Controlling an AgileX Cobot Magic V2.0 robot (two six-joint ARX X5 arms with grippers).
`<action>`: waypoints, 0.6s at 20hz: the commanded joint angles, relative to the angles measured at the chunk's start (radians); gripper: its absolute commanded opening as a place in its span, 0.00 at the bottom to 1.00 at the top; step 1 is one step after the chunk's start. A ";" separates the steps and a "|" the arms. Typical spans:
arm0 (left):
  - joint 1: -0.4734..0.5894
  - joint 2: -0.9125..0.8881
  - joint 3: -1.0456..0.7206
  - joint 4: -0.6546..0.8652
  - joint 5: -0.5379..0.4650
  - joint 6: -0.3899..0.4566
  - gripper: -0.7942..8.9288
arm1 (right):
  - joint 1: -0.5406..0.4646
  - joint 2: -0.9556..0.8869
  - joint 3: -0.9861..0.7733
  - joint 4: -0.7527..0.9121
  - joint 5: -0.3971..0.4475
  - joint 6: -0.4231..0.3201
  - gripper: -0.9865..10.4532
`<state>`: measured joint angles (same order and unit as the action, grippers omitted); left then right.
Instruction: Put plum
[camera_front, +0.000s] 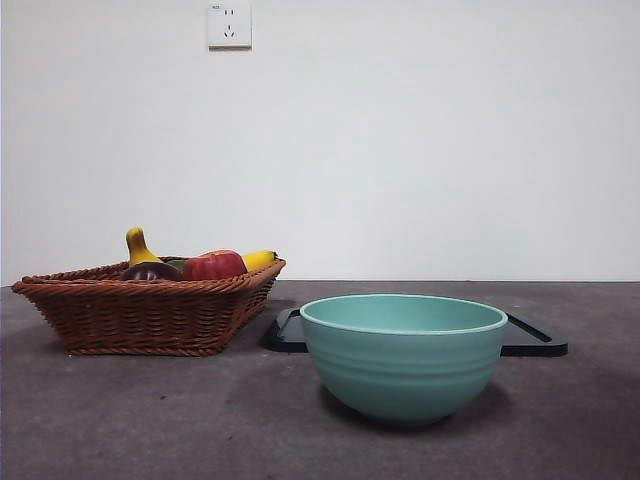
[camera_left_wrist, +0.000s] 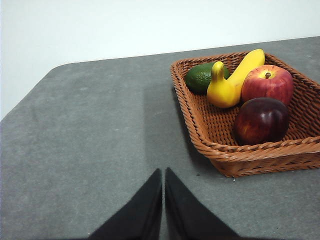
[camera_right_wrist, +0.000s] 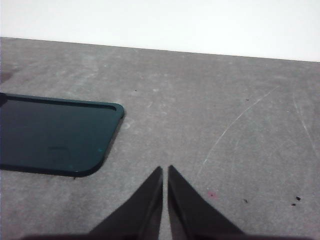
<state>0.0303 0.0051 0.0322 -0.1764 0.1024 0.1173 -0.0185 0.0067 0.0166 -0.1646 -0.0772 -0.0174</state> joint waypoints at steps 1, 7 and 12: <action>0.002 -0.002 -0.020 -0.009 -0.001 -0.009 0.09 | 0.003 -0.003 -0.005 0.010 -0.002 0.018 0.09; 0.002 -0.002 -0.020 -0.009 -0.001 -0.132 0.09 | 0.003 -0.003 -0.005 0.009 0.000 0.080 0.09; 0.002 -0.002 -0.020 -0.009 -0.001 -0.262 0.09 | 0.003 -0.003 -0.005 0.008 -0.001 0.150 0.09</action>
<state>0.0303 0.0051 0.0322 -0.1764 0.1024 -0.0734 -0.0185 0.0067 0.0166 -0.1646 -0.0780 0.0864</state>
